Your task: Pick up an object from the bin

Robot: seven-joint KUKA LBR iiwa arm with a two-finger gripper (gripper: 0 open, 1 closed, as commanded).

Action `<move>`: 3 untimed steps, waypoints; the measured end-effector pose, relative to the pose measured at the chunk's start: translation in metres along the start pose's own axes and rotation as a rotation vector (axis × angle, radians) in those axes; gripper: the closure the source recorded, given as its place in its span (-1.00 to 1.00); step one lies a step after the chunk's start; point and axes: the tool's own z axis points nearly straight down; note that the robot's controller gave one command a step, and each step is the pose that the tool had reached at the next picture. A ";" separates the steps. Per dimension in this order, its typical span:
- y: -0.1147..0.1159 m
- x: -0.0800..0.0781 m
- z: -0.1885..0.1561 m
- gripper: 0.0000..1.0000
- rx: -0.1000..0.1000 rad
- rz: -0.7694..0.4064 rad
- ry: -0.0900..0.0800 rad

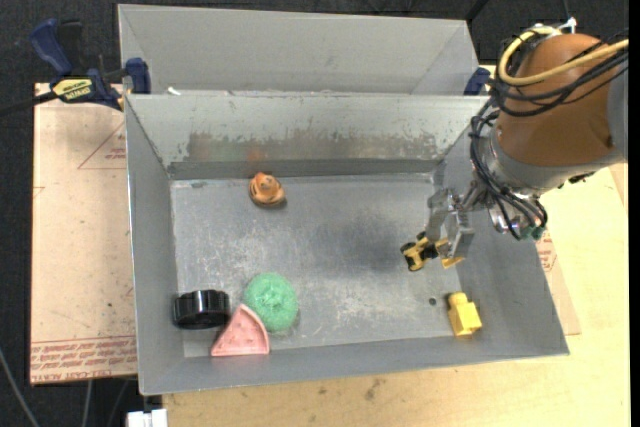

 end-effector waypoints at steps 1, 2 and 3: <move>0.026 -0.024 0.048 1.00 -0.002 -0.029 0.009; 0.029 -0.037 0.047 1.00 -0.005 -0.058 0.014; 0.009 -0.087 0.033 1.00 -0.002 -0.063 0.009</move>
Offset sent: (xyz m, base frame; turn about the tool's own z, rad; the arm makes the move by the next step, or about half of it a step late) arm 0.0507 0.0178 -0.0178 -0.0843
